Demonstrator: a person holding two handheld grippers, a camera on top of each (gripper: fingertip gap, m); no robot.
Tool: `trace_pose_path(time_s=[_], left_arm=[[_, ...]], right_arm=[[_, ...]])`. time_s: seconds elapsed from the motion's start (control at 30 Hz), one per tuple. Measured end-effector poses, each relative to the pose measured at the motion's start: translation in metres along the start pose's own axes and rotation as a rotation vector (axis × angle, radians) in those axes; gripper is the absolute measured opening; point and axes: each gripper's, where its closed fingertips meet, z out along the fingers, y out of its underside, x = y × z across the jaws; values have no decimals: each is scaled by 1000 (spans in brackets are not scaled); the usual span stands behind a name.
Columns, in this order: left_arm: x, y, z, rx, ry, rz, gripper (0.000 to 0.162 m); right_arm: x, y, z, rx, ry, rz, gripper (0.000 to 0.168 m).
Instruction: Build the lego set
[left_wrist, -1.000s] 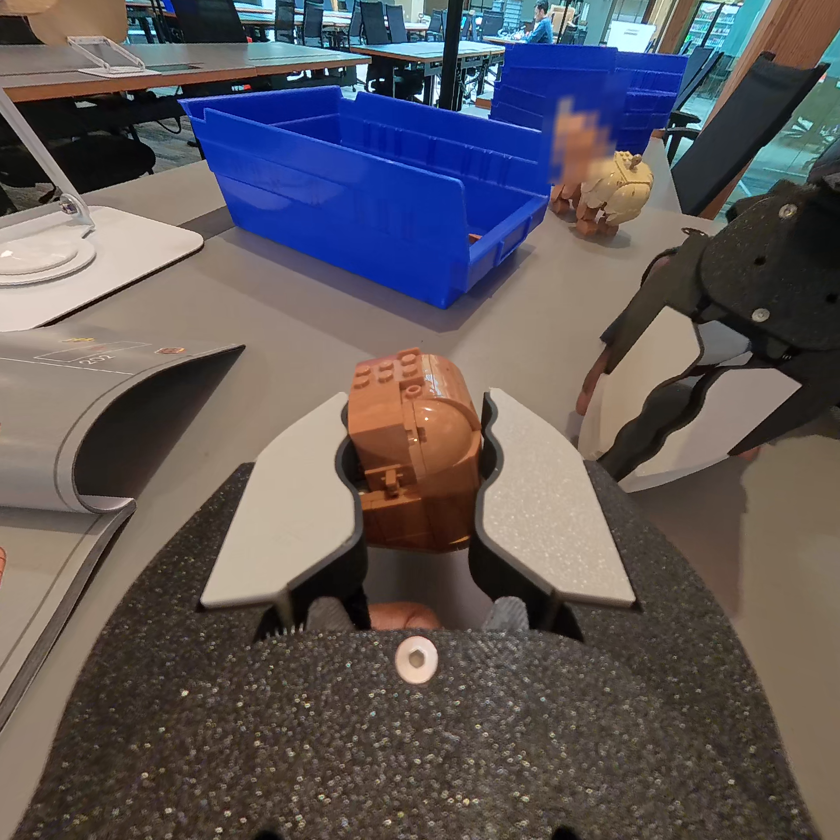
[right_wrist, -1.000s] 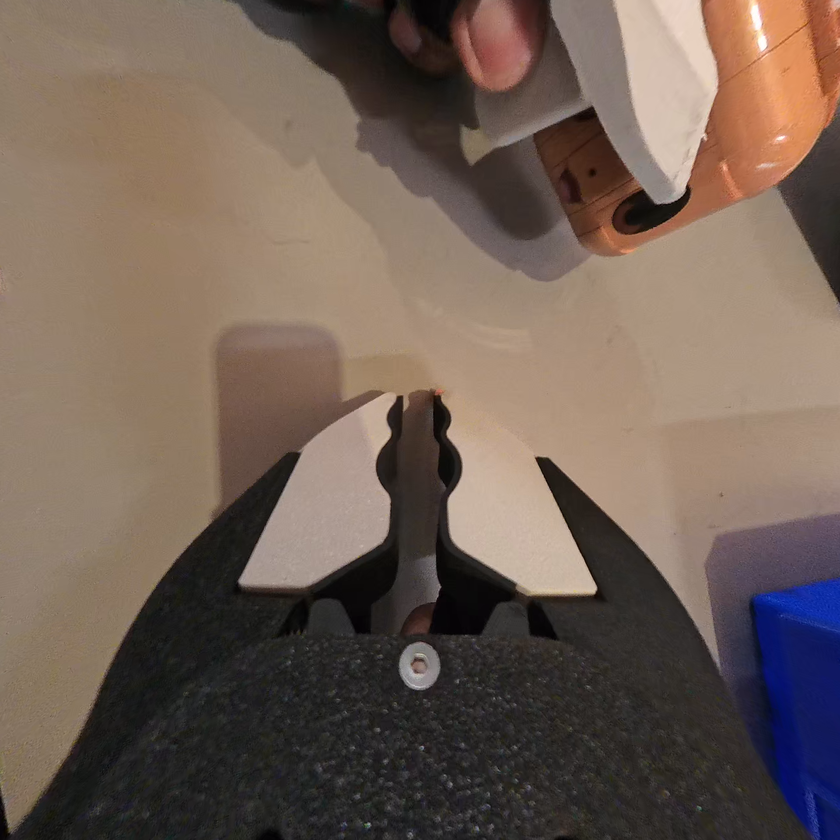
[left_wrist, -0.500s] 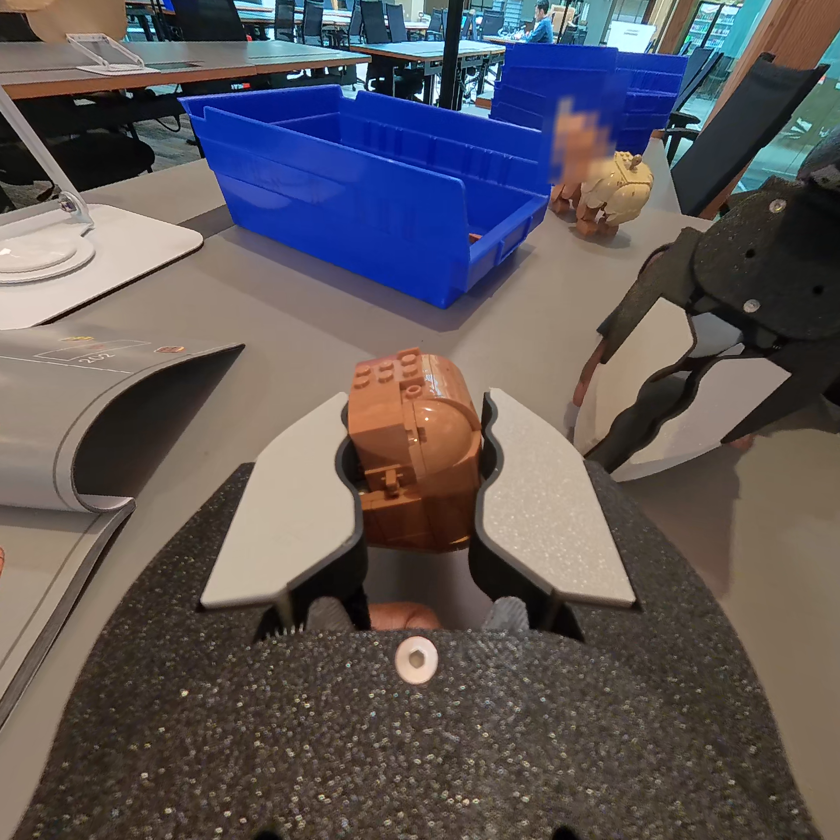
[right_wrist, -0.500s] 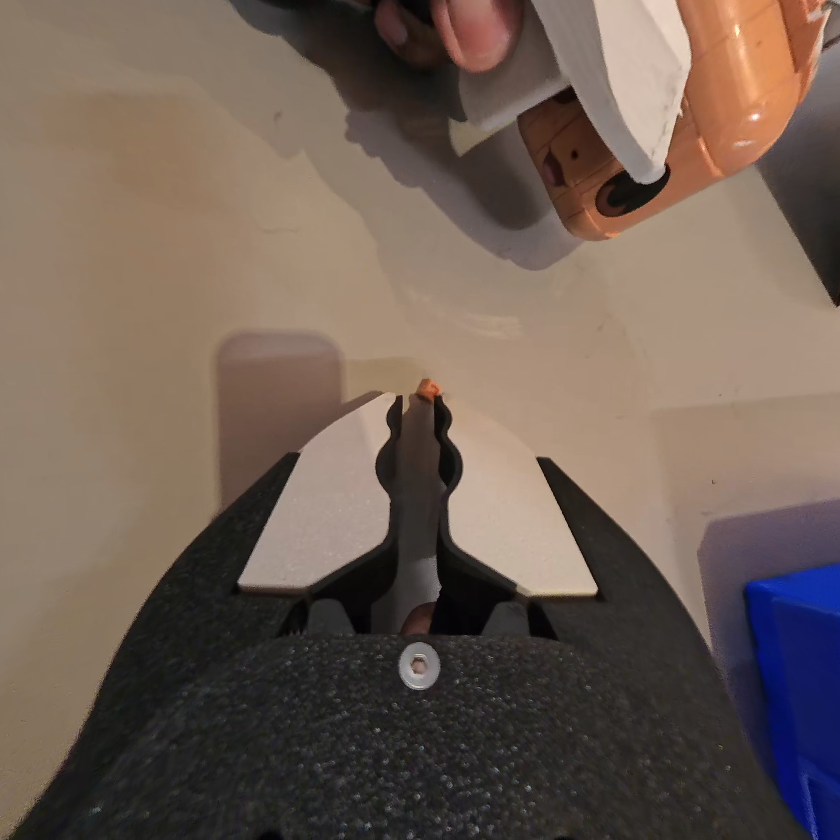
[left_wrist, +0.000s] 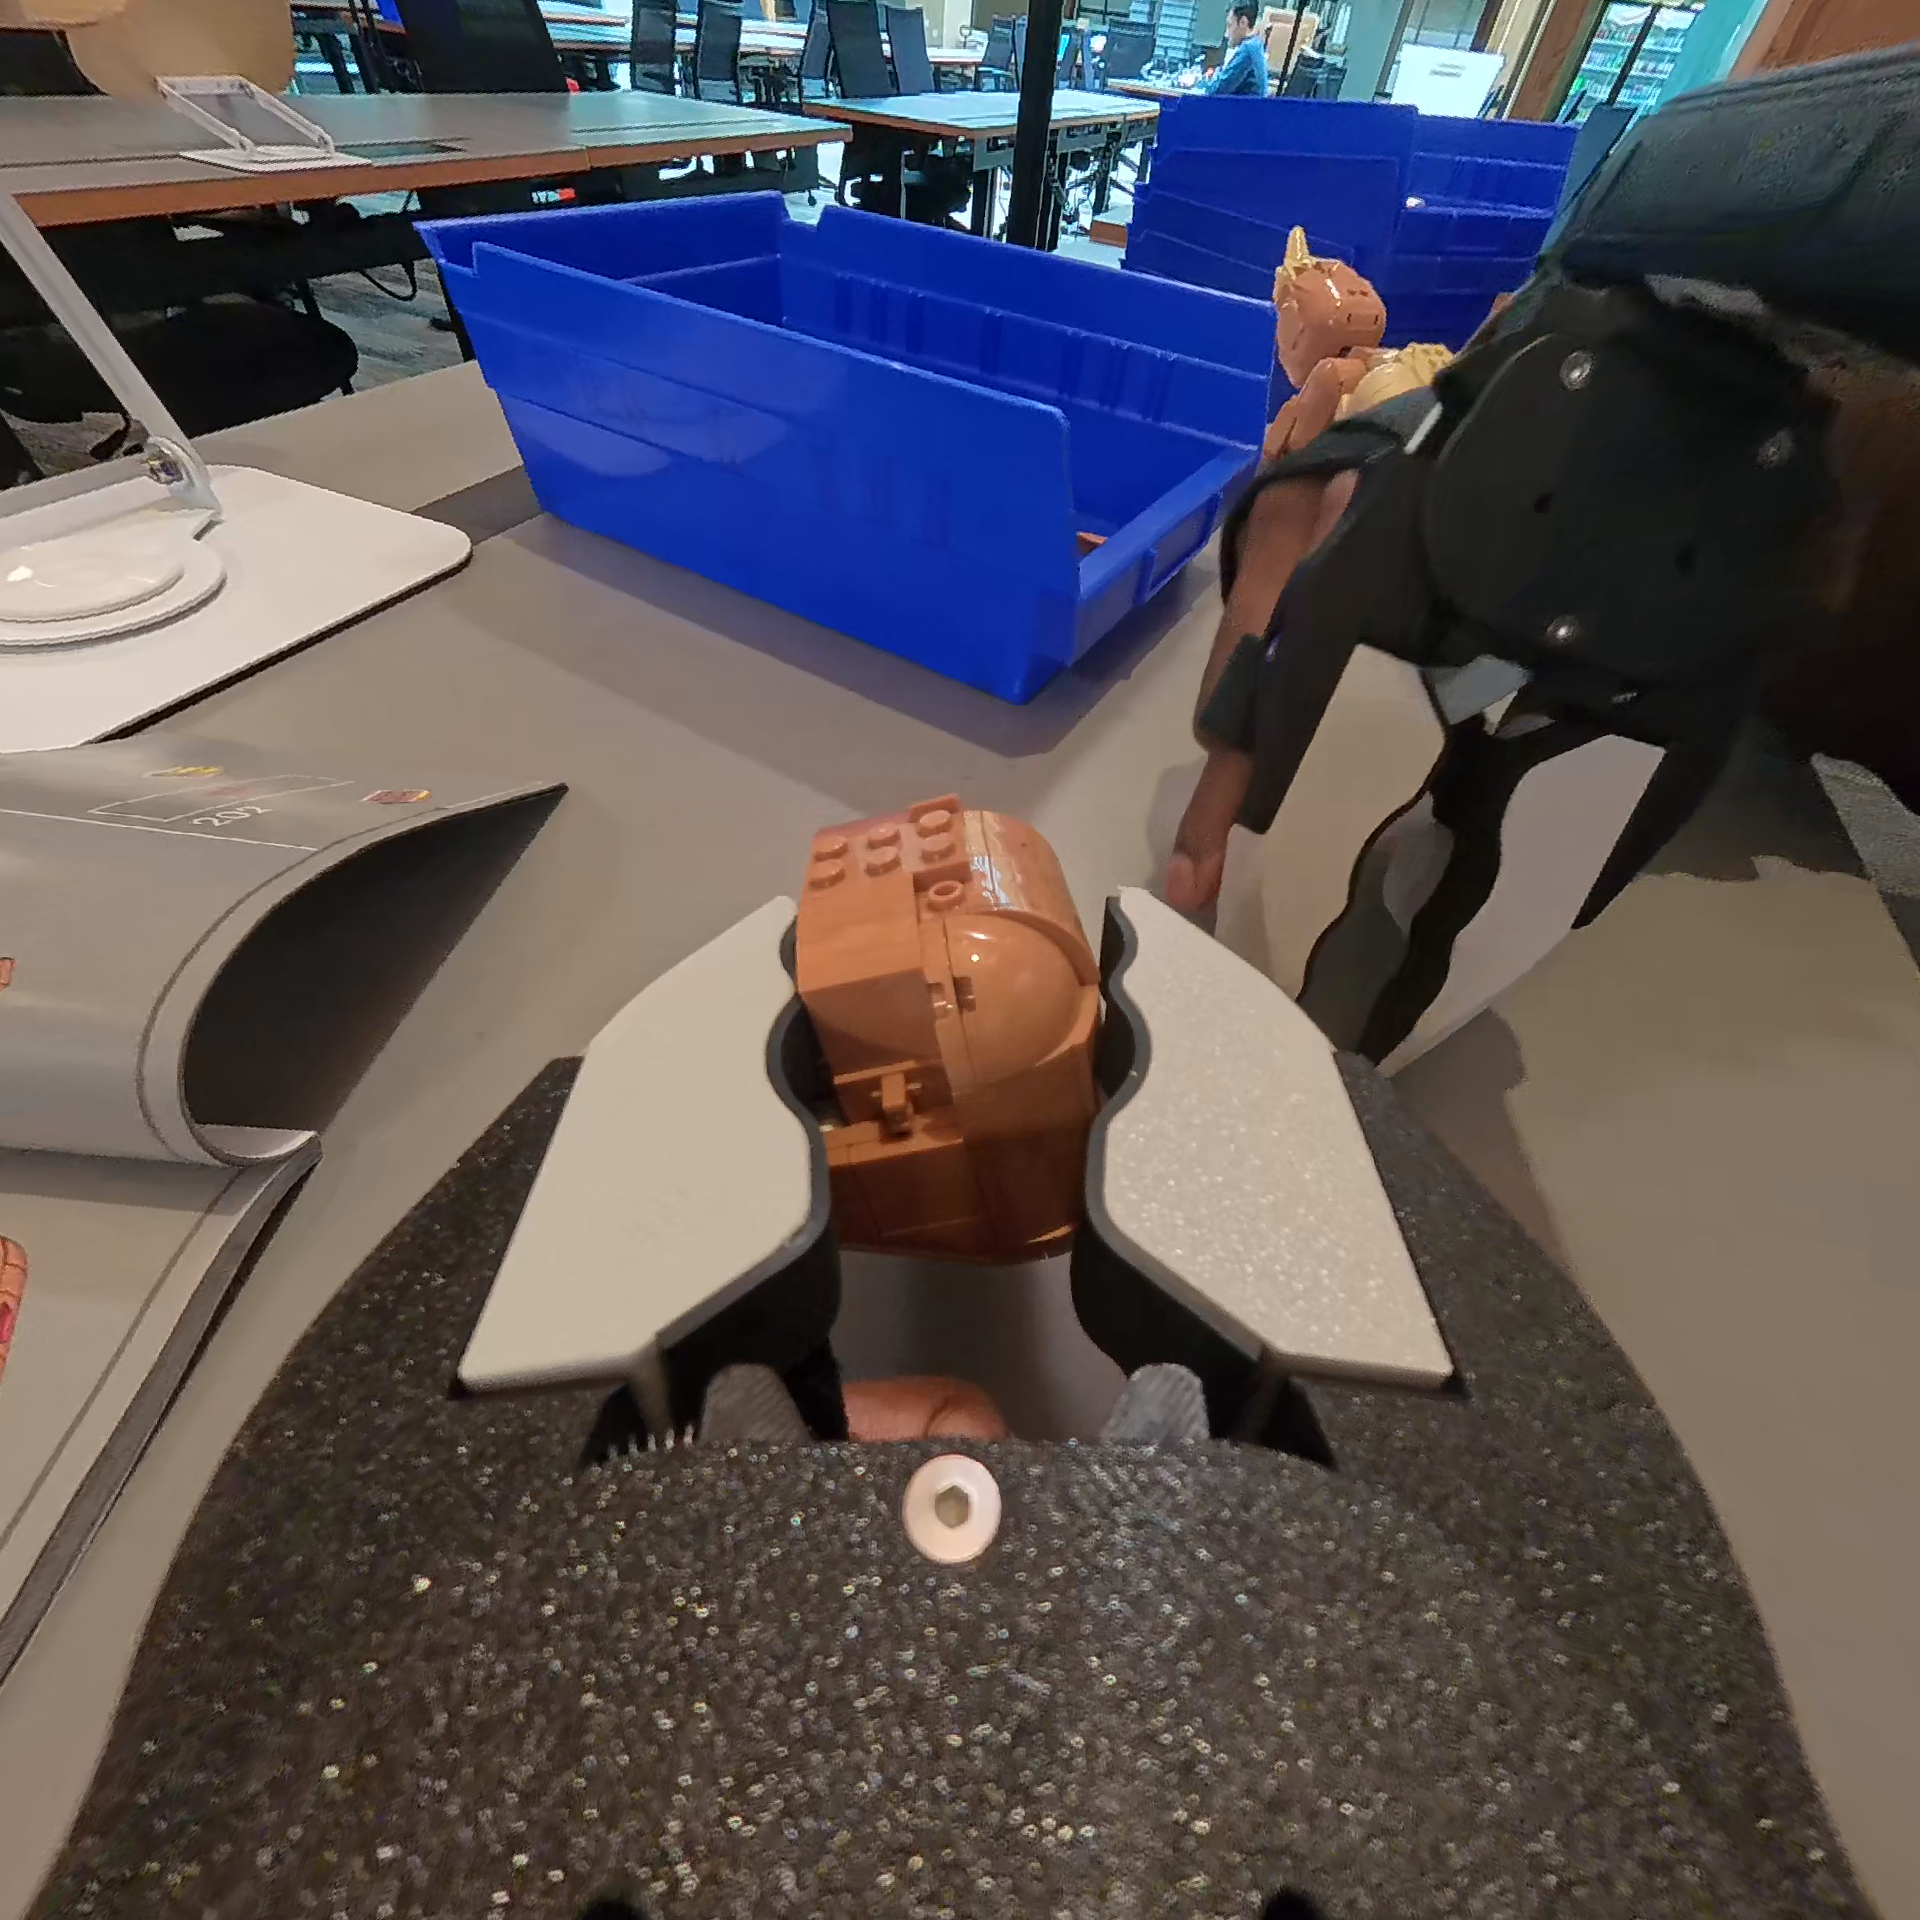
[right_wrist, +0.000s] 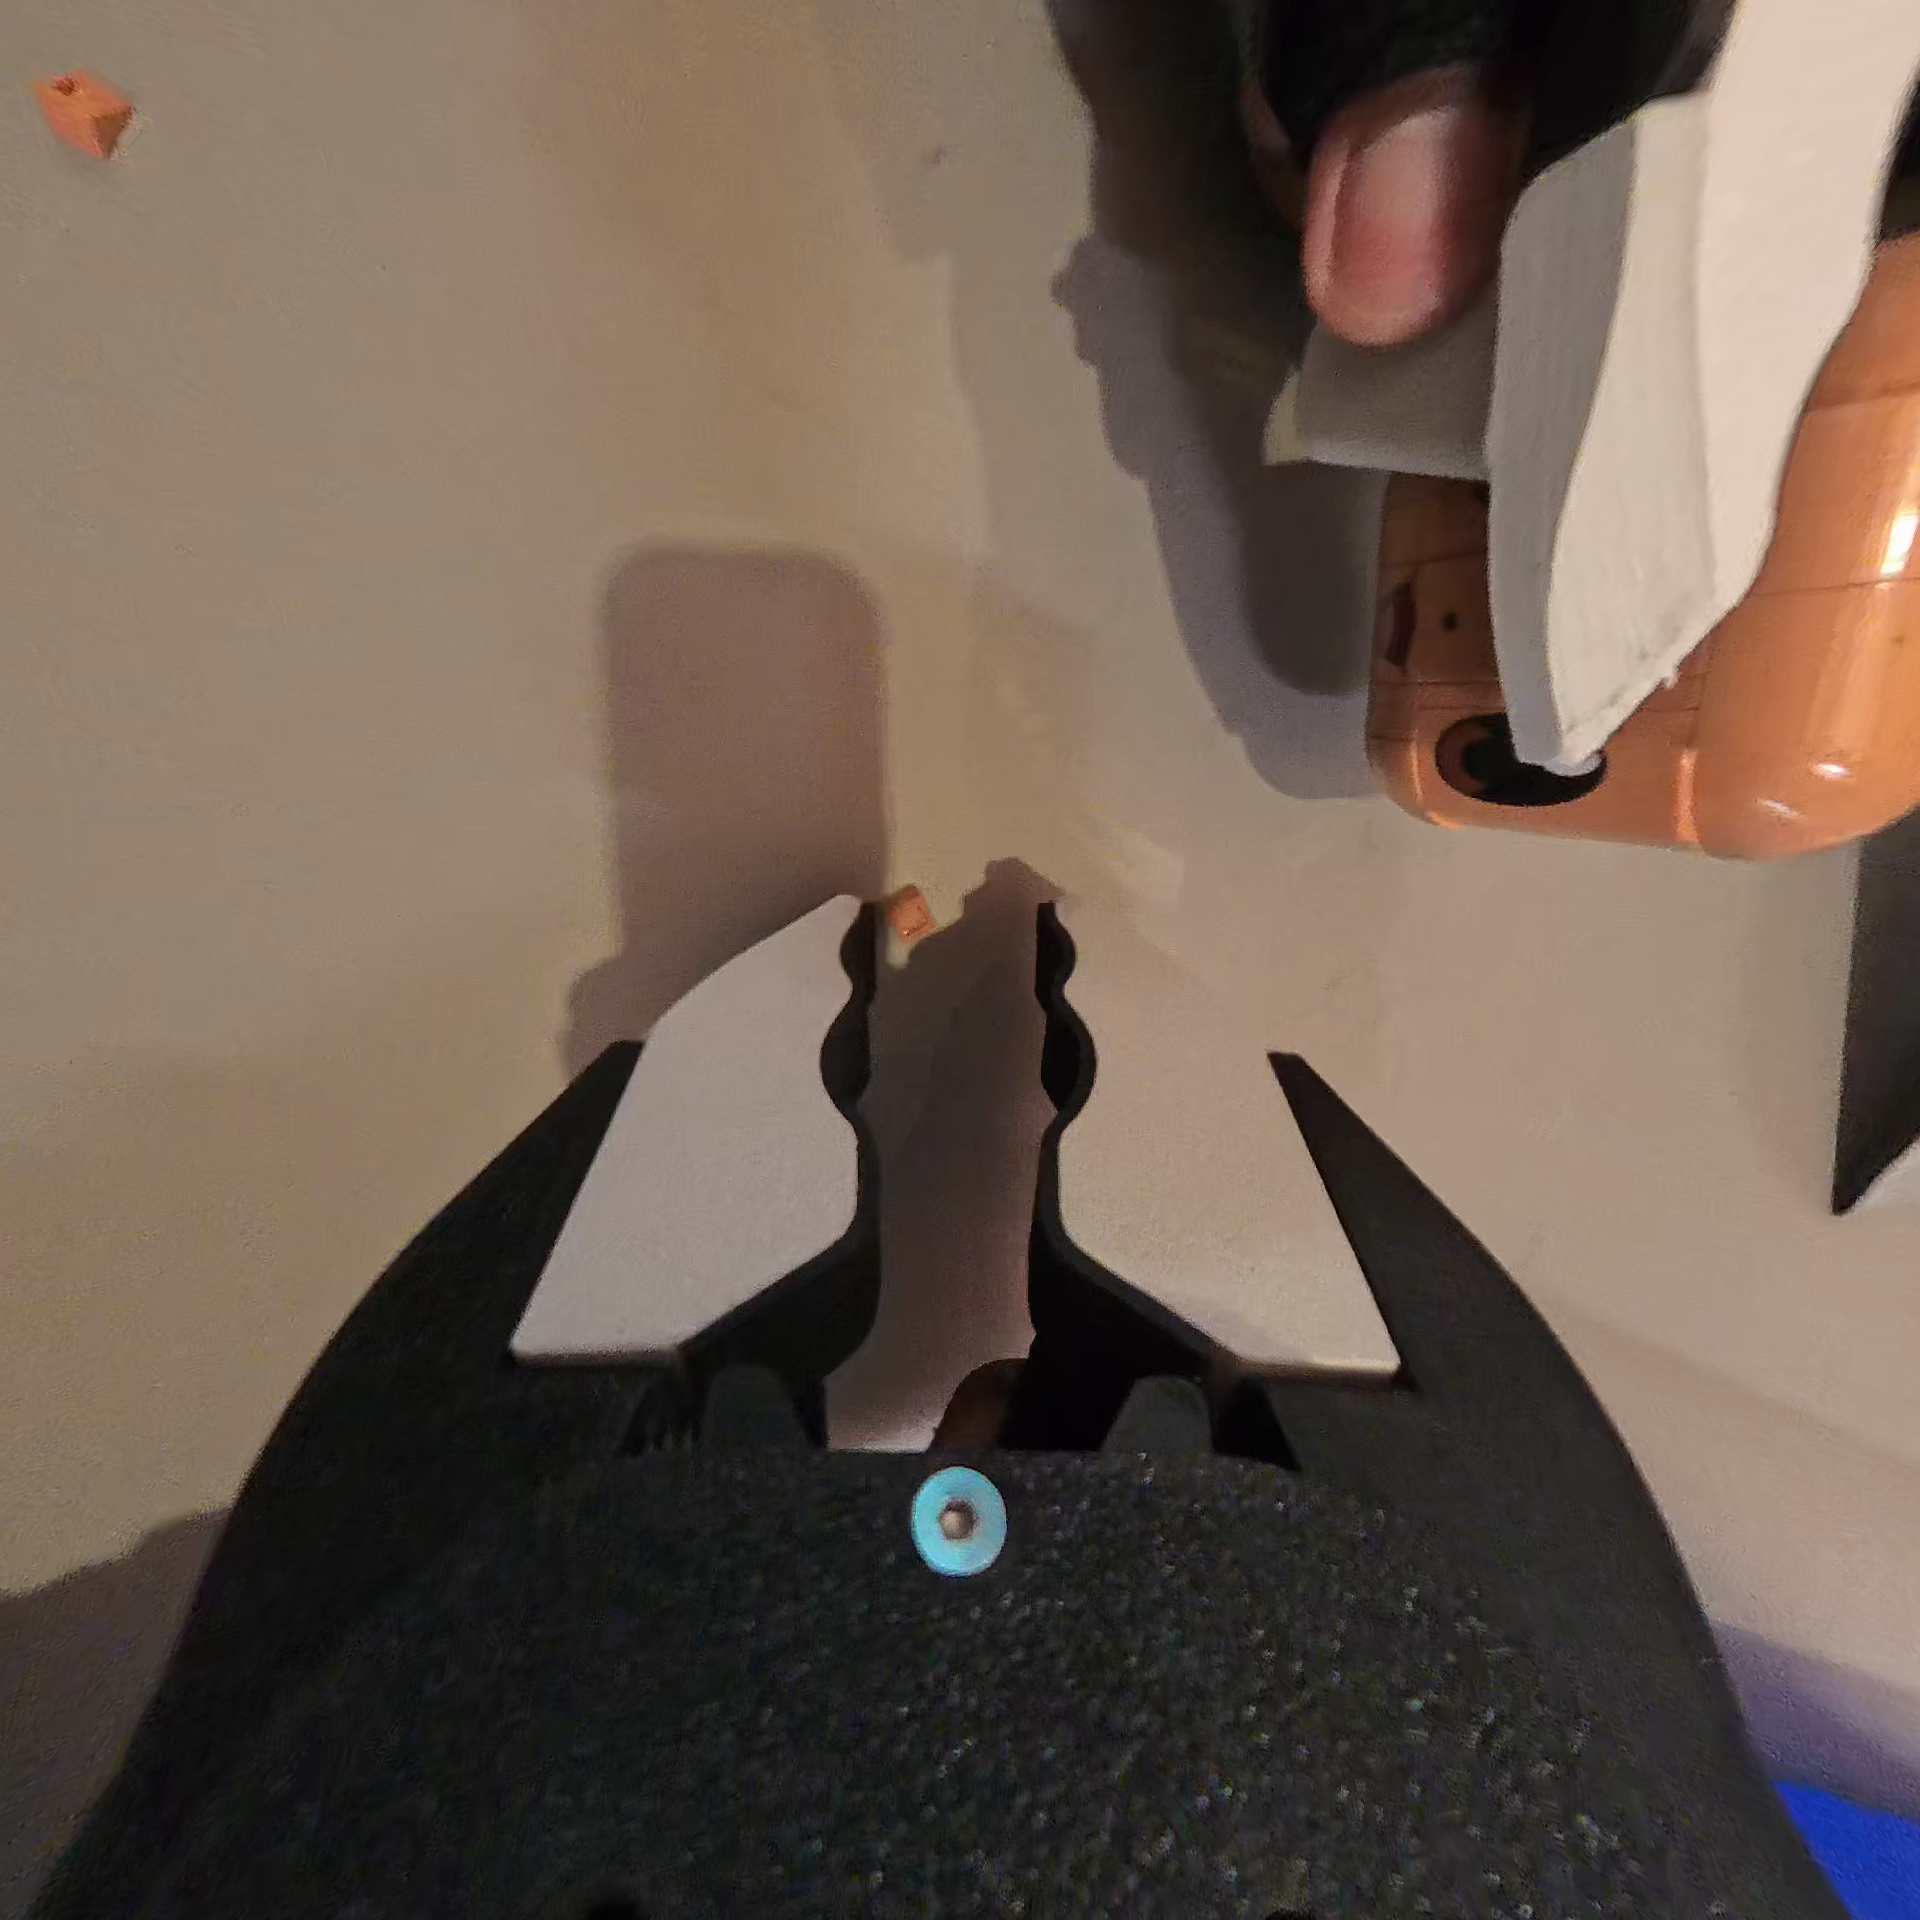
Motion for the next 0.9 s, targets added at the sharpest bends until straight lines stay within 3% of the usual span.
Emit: trace_pose_path(time_s=[0.2,0.33,0.43,0.5,0.67,0.9], left_arm=[[-1,0,-1,3,2,-5,52],[0,0,-1,3,3,-5,52],[0,0,-1,4,1,-5,52],[-1,-1,-1,5,-1,-7,52],[0,-1,-1,7,-1,-5,52],[-2,-1,-1,8,-5,-9,52]], right_arm=[[-14,0,6,35,-120,46,12],[-1,4,3,7,23,21,8],[8,-20,-19,139,152,14,9],[7,-32,-36,221,185,42,22],[0,-24,-47,213,216,71,29],[-18,-20,-29,186,194,126,25]])
